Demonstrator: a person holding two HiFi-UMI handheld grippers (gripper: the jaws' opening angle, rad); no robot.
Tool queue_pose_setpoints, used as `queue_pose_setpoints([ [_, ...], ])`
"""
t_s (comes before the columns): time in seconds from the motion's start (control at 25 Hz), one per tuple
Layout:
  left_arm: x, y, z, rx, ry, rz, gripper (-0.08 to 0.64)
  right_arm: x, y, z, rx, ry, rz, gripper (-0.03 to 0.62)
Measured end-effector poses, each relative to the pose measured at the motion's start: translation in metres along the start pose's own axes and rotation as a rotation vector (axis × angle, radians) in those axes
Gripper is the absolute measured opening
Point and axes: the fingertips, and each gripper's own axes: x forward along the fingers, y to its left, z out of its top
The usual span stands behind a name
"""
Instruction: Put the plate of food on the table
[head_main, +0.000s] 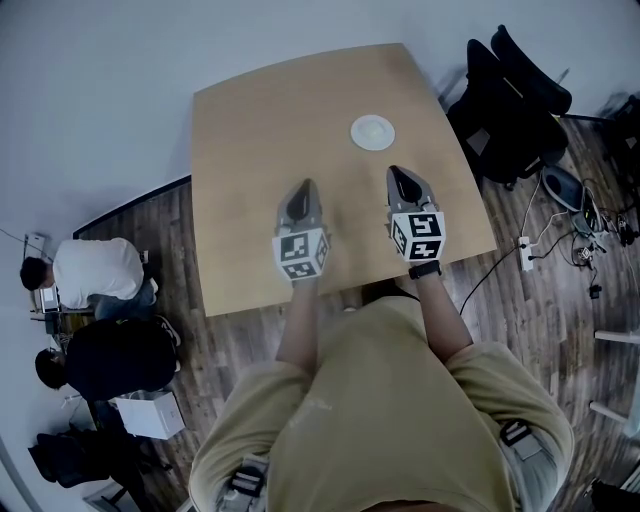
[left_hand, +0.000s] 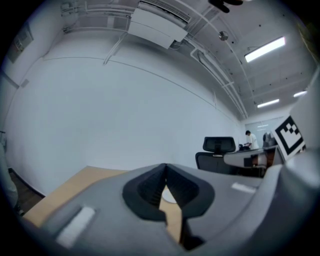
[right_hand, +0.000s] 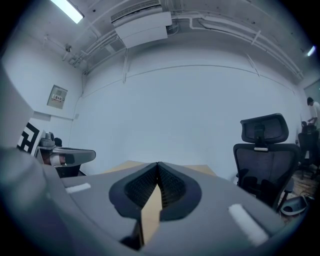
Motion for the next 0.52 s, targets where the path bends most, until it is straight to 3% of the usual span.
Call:
queue_pose_setpoints([
  [0.52,0.017,0.005,-0.021,-0.041,0.053,-0.007,0.000,0.010,-0.003,-0.018,-0.018,0.050,-0.010,0.008],
])
